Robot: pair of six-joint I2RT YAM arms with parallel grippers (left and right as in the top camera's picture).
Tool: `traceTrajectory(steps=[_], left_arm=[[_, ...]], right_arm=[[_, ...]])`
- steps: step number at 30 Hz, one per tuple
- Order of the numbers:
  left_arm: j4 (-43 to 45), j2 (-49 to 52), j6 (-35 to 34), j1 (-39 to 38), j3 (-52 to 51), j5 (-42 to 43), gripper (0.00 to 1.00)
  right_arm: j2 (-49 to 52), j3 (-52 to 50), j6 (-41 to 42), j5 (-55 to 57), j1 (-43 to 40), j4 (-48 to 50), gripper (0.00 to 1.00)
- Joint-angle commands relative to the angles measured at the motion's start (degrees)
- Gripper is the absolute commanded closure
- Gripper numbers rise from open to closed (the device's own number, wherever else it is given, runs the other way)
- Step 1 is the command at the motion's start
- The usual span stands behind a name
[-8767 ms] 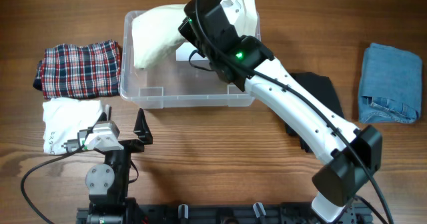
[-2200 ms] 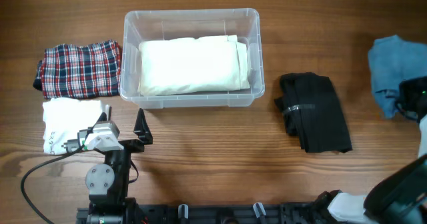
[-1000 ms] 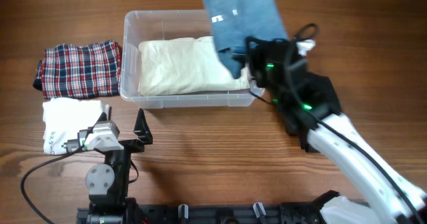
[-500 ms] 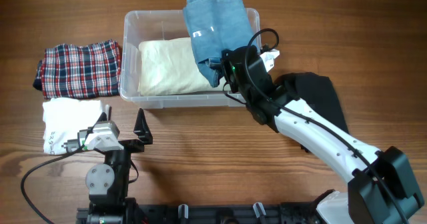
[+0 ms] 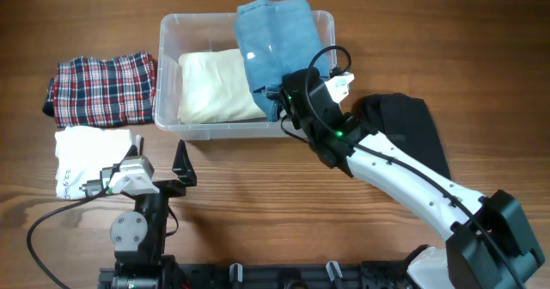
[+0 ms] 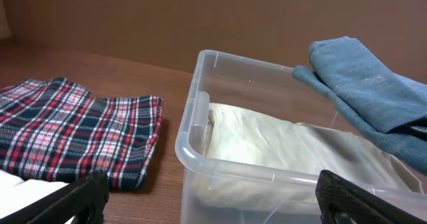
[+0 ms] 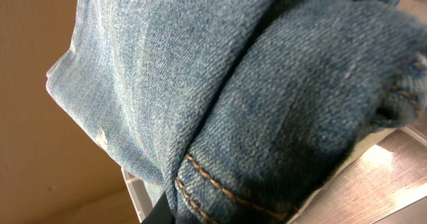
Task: Pack container
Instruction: 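Lower the jeans into the box beside the cream cloth and press flat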
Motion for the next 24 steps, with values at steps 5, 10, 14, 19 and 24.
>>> traceTrajectory(steps=[5,10,14,19,24], left_arm=[[0.22,-0.31,-0.37,-0.22,-0.37,-0.61,0.0],[0.2,-0.31,-0.37,-0.22,-0.37,-0.61,0.0],[0.2,-0.31,-0.37,-0.22,-0.37,-0.61,0.0],[0.22,-0.31,-0.37,-0.22,-0.37,-0.61,0.0],[0.2,-0.31,-0.37,-0.22,-0.37,-0.61,0.0]], right_arm=[[0.04,1.07,4.44,2.64,2.54,-1.68,0.95],[0.04,1.07,4.46,4.39,2.99,-2.32,0.94],[0.04,1.07,4.66,4.59,2.99,-2.32,0.89],[0.04,1.07,4.61,4.52,2.99,-1.77,0.43],[0.04,1.07,3.78,4.52,2.99,-0.68,0.31]])
